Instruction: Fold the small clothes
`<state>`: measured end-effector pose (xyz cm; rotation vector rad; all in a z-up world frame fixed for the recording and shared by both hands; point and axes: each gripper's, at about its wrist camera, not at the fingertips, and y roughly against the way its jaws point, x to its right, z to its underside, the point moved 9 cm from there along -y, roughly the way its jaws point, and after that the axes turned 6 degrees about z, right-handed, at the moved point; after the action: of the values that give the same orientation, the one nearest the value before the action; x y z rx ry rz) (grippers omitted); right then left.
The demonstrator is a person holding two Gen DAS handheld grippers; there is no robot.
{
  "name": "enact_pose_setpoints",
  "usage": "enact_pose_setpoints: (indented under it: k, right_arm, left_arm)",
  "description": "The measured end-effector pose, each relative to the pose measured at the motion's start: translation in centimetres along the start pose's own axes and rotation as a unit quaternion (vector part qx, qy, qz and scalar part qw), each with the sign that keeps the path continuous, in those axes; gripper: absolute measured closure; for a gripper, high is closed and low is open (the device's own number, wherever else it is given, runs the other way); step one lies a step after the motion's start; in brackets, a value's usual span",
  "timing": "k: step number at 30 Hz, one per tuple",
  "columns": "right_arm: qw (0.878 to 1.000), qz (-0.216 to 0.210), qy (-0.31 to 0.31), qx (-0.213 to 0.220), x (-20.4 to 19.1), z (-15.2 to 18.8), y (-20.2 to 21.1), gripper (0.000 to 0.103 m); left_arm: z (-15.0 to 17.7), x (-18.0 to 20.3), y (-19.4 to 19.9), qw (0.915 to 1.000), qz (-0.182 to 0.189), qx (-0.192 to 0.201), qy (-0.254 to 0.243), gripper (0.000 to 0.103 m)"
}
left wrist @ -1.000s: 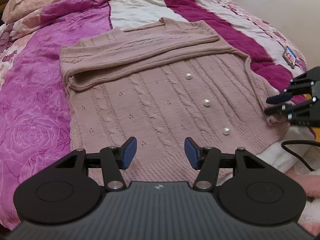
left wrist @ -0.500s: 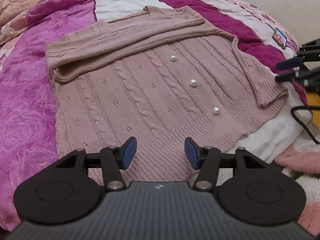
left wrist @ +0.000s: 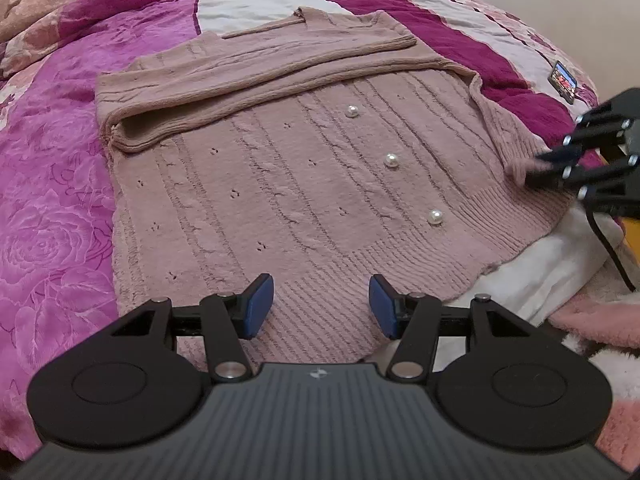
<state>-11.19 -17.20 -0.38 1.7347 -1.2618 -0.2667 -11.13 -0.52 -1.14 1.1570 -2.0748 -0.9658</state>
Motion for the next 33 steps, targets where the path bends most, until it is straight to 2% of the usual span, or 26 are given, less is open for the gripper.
enact_pose_setpoints:
  k: [3, 8, 13, 17, 21, 24, 26, 27, 28, 30, 33]
  right_arm:
    - [0.999, 0.029, -0.038, 0.021, 1.9, -0.2, 1.7, 0.09]
    - [0.99, 0.07, -0.122, 0.018, 5.2, 1.3, 3.3, 0.09]
    - [0.978, 0.049, -0.203, -0.031, 7.1, 4.7, 2.6, 0.087]
    - [0.971, 0.037, -0.23, -0.054, 7.7, 5.6, 2.6, 0.08]
    - [0.975, 0.054, -0.206, -0.057, 7.5, 5.4, 3.3, 0.079]
    - [0.986, 0.067, -0.149, -0.033, 6.7, 4.5, 4.5, 0.079]
    - [0.993, 0.066, -0.093, -0.016, 5.8, 3.6, 5.2, 0.069]
    - [0.996, 0.064, -0.063, -0.012, 5.1, 3.3, 5.4, 0.052]
    - [0.997, 0.061, -0.036, -0.008, 4.5, 3.0, 5.6, 0.04]
    - [0.999, 0.049, 0.006, 0.005, 3.2, 2.5, 5.6, 0.039]
    - [0.999, 0.011, 0.046, -0.005, 1.5, 2.2, 4.6, 0.039]
  left_arm:
    - [-0.1, 0.3, 0.0, 1.0, 0.004, 0.0, -0.006, 0.042]
    - [0.1, 0.8, -0.3, 0.9997, 0.014, -0.004, -0.018, 0.042]
    - [0.5, 1.0, -0.8, 0.9993, 0.013, -0.024, -0.024, 0.042]
    - [1.0, 1.2, -0.8, 0.9985, 0.015, -0.038, -0.038, 0.041]
    - [1.6, 1.7, -0.9, 0.9968, 0.016, -0.05, -0.061, 0.032]
    - [2.1, 2.2, -1.5, 0.9941, 0.004, -0.066, -0.086, 0.03]
    - [2.3, 2.3, -1.9, 0.9919, -0.004, -0.076, -0.101, 0.03]
    - [2.3, 2.5, -2.0, 0.9906, -0.007, -0.079, -0.111, 0.029]
    - [2.3, 2.6, -1.9, 0.9896, -0.009, -0.08, -0.119, 0.029]
    - [2.4, 2.9, -1.8, 0.9874, -0.011, -0.082, -0.135, 0.029]
    - [2.7, 2.9, -1.7, 0.9856, -0.017, -0.09, -0.143, 0.029]
